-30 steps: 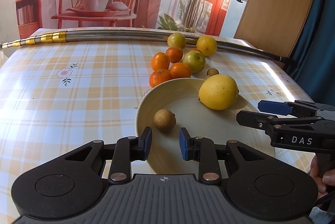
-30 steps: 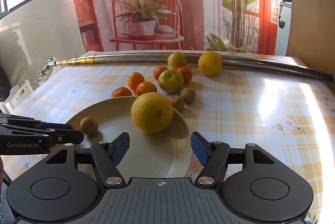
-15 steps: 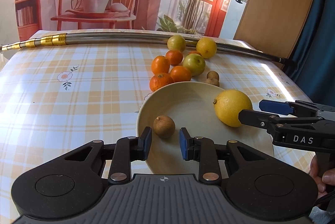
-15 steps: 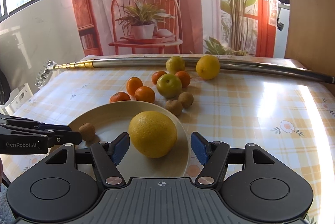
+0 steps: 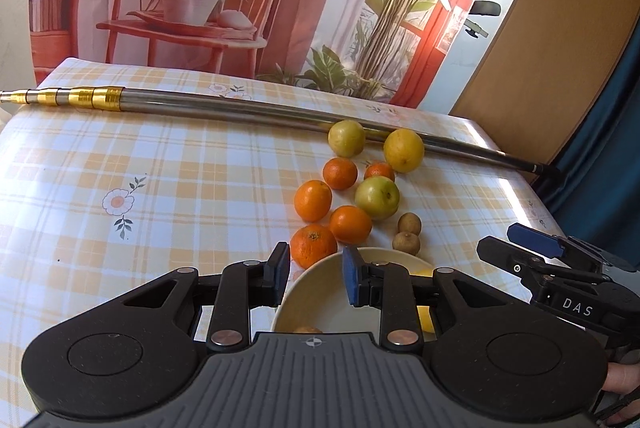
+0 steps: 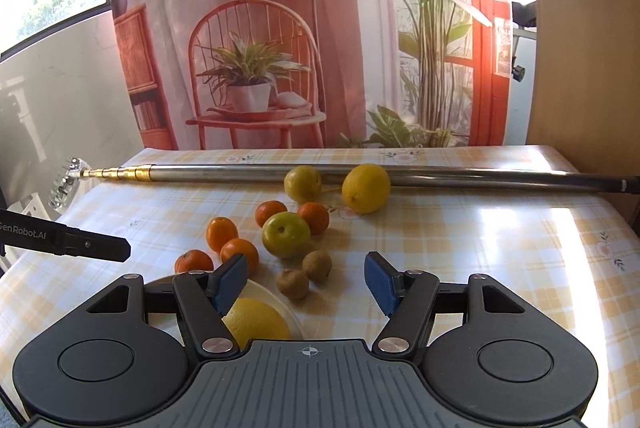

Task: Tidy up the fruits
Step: 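Move the left tool to the pile and grasp an orange mandarin, then lift the mandarin with the left tool while the right tool grasps a green-yellow apple, then carry the mandarin and the apple toward the cream bowl with both tools, then lower the mandarin and apple into the cream bowl and open both tools, then grasp an orange from the pile with the left tool while the right tool approaches the pile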

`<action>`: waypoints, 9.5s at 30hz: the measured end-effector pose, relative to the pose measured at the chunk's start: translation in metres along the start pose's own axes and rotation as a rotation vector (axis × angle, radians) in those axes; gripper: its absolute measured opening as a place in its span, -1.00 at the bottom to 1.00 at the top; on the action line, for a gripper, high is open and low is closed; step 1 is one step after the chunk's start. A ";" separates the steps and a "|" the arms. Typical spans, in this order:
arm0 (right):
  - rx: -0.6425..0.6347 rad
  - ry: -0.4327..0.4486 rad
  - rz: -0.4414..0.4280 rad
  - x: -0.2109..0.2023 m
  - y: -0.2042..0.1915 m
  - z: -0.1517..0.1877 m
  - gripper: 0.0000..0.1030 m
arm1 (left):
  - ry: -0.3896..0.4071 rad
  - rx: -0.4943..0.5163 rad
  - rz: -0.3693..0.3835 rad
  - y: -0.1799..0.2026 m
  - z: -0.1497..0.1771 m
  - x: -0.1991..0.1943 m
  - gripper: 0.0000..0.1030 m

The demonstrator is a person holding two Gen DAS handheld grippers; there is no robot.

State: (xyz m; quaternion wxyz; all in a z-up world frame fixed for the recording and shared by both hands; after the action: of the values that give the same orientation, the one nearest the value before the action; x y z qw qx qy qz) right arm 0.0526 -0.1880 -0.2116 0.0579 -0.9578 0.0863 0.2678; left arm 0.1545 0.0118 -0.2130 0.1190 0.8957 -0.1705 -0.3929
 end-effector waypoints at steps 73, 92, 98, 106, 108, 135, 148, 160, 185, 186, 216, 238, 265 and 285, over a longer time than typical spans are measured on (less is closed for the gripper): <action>-0.002 0.044 0.013 0.058 0.046 -0.057 0.18 | 0.171 0.016 -0.071 -0.009 -0.034 -0.007 -0.22; -0.021 -0.179 -0.130 0.134 -0.006 -0.037 0.00 | 0.145 0.039 -0.074 -0.014 -0.019 -0.001 -0.22; 0.032 -0.231 -0.146 0.147 -0.006 -0.031 -0.07 | 0.137 0.044 -0.068 -0.013 -0.015 0.001 -0.22; 0.097 -0.264 -0.143 0.156 -0.001 -0.024 -0.13 | 0.127 0.058 -0.057 -0.009 -0.009 0.000 -0.22; 0.098 -0.261 -0.138 0.154 -0.001 -0.023 -0.14 | 0.126 0.059 -0.054 -0.009 -0.008 0.000 -0.22; 0.097 -0.036 -0.093 0.016 -0.010 -0.005 -0.14 | 0.106 0.099 -0.037 0.005 0.034 -0.027 -0.22; 0.101 -0.093 -0.084 -0.023 -0.008 0.037 -0.14 | 0.043 0.115 -0.036 0.006 0.060 -0.024 -0.22; 0.064 -0.135 -0.107 -0.017 -0.023 0.049 -0.14 | 0.002 0.138 -0.040 0.007 0.073 -0.015 -0.22; 0.023 -0.174 -0.121 -0.003 -0.028 0.056 -0.14 | -0.007 0.125 -0.049 0.004 0.079 -0.006 -0.22; 0.022 -0.174 -0.122 -0.003 -0.028 0.056 -0.14 | -0.006 0.123 -0.050 0.004 0.079 -0.006 -0.22; -0.046 -0.191 -0.123 0.025 -0.035 0.049 -0.13 | 0.014 0.201 -0.055 0.012 0.061 0.024 -0.21; -0.082 -0.141 -0.083 0.023 -0.037 0.035 -0.13 | 0.034 0.196 -0.024 0.017 0.059 0.024 -0.21; 0.027 0.002 -0.018 -0.018 0.001 0.007 -0.12 | 0.111 0.156 -0.055 0.009 0.043 -0.029 -0.21; 0.058 0.121 0.030 -0.012 0.036 -0.042 -0.12 | 0.288 0.051 -0.157 -0.040 -0.039 -0.067 -0.21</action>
State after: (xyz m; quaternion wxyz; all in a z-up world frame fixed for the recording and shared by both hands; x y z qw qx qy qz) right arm 0.0569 -0.2279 -0.1716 0.0763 -0.9688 0.1119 0.2075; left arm 0.1493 0.0782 -0.1565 0.0886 0.9561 -0.0911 -0.2642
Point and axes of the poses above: each gripper's, at about its wrist camera, not at the fingertips, and x roughly the way its jaws point, y to its right, z to its underside, the point moved 4 cm from there along x, roughly the way its jaws point, and after that the axes turned 6 degrees about -x, right-handed, at the moved point
